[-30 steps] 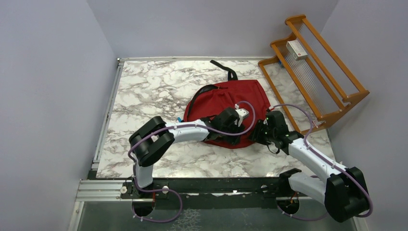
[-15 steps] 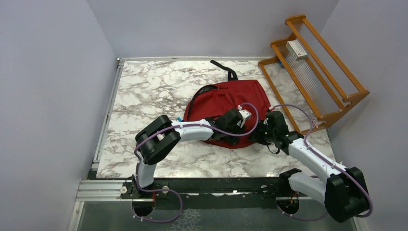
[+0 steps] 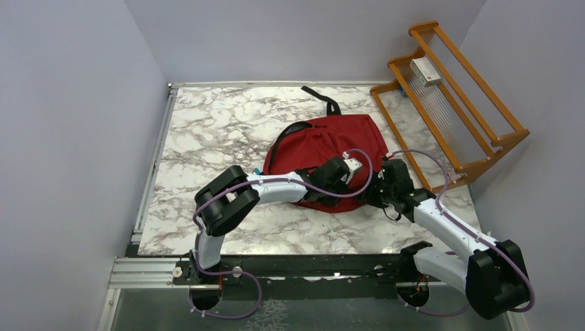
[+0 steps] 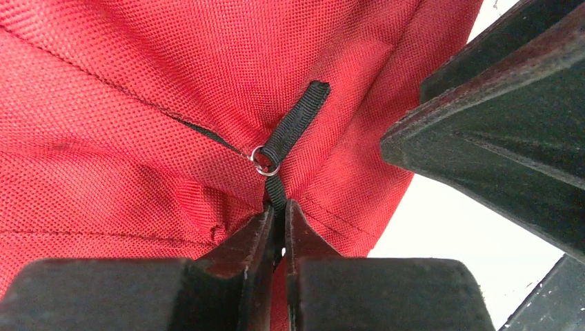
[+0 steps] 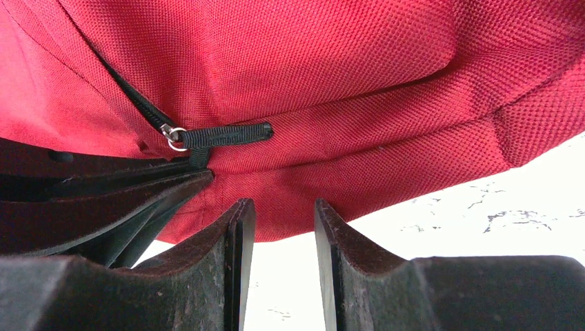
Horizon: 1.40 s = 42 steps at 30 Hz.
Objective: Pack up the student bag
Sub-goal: Zip the student bag at the center of the board.
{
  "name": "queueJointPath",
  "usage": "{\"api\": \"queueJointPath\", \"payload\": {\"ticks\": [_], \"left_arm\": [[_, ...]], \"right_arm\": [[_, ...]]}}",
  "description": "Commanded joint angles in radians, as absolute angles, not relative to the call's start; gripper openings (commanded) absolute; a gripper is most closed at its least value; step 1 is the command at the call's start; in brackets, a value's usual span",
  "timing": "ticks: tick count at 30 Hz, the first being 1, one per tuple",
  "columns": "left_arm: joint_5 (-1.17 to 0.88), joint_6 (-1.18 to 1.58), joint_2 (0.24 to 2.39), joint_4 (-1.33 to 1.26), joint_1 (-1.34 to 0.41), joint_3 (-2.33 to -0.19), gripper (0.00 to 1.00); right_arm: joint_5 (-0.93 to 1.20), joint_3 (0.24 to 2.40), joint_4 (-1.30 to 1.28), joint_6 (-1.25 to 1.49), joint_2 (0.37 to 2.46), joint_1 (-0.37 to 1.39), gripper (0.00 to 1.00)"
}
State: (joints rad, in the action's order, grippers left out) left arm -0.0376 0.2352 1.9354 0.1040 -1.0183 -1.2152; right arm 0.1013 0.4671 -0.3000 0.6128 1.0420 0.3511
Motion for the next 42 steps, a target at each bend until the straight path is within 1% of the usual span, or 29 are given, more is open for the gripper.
{"api": "queueJointPath", "payload": {"ticks": [1,4,7,9,15,19,25,31,36,42], "left_arm": [[-0.029,0.209,1.87,0.077,-1.023,-1.222,0.07],[-0.053,0.199,1.836,0.059,-1.023,-1.207,0.0],[-0.073,0.192,1.803,0.044,-1.023,-1.189,0.0],[-0.081,0.188,1.78,0.023,-1.023,-1.168,0.0],[-0.093,0.18,1.747,0.004,-1.023,-1.13,0.0],[-0.117,0.181,1.745,-0.023,-1.023,-1.13,0.0],[-0.17,0.178,1.732,-0.068,-1.023,-1.112,0.0],[-0.227,0.177,1.713,-0.109,-1.023,-1.073,0.0],[-0.235,0.177,1.721,-0.101,-1.023,-1.068,0.0],[-0.221,0.179,1.725,-0.091,-1.022,-1.071,0.0]], "right_arm": [[0.132,0.461,-0.313,0.639,1.014,0.345,0.41],[0.148,0.488,-0.345,0.656,0.993,0.345,0.44],[0.131,0.526,-0.401,0.694,0.958,0.345,0.5],[0.104,0.552,-0.453,0.742,0.92,0.346,0.52],[0.042,0.54,-0.535,0.886,0.768,0.346,0.56],[0.058,0.501,-0.575,1.003,0.725,0.346,0.6],[0.106,0.368,-0.492,1.168,0.683,0.346,0.64],[0.141,0.251,-0.322,1.273,0.692,0.346,0.64],[0.146,0.221,-0.204,1.282,0.722,0.347,0.63],[0.087,0.229,-0.184,1.272,0.704,0.346,0.61]]}}
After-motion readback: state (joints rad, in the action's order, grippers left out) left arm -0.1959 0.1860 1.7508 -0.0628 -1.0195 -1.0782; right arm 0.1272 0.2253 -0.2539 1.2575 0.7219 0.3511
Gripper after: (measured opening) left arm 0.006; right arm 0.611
